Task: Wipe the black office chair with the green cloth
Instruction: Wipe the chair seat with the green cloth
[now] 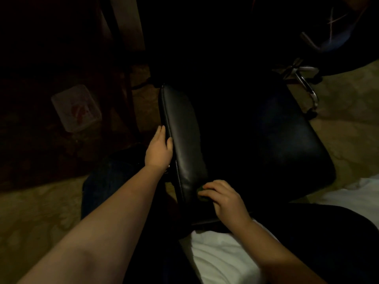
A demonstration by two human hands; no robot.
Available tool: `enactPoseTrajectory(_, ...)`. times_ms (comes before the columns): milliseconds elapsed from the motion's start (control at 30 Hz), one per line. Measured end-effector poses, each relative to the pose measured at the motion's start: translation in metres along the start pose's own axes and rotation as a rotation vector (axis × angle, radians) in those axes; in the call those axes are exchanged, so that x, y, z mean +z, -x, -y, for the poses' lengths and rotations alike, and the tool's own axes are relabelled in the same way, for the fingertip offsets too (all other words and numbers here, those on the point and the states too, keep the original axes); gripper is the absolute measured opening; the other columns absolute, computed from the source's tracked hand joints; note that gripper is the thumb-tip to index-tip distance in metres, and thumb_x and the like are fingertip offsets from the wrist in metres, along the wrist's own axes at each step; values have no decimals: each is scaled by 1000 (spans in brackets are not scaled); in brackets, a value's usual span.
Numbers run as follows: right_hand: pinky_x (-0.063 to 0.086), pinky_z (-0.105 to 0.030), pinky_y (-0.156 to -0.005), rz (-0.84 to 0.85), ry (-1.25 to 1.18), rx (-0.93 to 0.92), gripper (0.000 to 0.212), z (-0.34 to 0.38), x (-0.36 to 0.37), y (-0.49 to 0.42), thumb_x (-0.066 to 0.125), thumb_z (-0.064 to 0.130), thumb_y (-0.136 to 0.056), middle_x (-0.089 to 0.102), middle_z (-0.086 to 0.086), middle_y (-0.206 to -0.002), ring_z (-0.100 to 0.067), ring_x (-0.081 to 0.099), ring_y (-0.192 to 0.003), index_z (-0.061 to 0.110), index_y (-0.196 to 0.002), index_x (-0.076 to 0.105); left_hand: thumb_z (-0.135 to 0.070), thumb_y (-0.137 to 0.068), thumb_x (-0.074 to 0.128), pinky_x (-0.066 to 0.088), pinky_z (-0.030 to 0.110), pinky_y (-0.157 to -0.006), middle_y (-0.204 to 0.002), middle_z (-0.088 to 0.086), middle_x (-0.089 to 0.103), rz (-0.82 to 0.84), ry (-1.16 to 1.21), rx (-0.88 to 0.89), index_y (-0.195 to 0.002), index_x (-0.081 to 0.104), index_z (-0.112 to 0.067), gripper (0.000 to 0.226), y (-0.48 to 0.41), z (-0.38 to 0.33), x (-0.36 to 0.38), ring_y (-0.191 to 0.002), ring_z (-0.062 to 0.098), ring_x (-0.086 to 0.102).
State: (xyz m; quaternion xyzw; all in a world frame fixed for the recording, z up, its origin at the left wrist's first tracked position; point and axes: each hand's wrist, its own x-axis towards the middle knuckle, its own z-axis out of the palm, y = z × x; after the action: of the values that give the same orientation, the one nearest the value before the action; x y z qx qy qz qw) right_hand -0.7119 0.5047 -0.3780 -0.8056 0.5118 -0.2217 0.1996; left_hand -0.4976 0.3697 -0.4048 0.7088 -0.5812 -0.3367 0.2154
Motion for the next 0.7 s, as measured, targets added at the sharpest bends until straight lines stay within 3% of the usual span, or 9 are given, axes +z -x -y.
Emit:
enactPoseTrajectory(133,53,-31,-81,-22,6,3,37,-7,6,-34,71,-18,-69,70,-4,-98,-24,64,-88,10,-93,77,-34,-105,37,19,32,-118,-162,6,17,15,-95,63,-156,19,-13,58,-22,7,-2,-148,21,19)
enactPoseTrajectory(267,55,-36,-76,-47,35,-7,30,-15,10,-82,71,-12,-71,70,-3,-96,-28,63,-85,10,-89,77,-34,-103,39,31,34,-113,-153,11,38,-35,-110,102,-152,28,-9,56,-46,11,-1,-141,23,35)
enactPoseTrajectory(400,52,-40,-73,-111,109,57,29,-25,17,-138,72,-10,-69,71,-1,-92,-31,63,-83,14,-85,77,-32,-103,41,34,31,-109,-148,12,46,-69,-125,131,-147,39,-7,51,-69,8,-3,-135,24,44)
enactPoseTrajectory(533,42,-36,-75,-124,150,131,32,-42,16,-186,67,-7,-74,70,1,-96,-30,60,-89,19,-90,77,-32,-102,41,40,32,-103,-142,11,52,-67,-152,169,-145,43,-8,49,-83,5,-7,-130,24,50)
enactPoseTrajectory(700,42,-37,-85,-121,146,279,32,-71,13,-250,59,-1,-84,68,3,-105,-27,55,-98,22,-99,76,-35,-104,39,45,34,-91,-137,16,56,-39,-267,199,-145,40,-5,51,-95,-1,-13,-120,30,57)
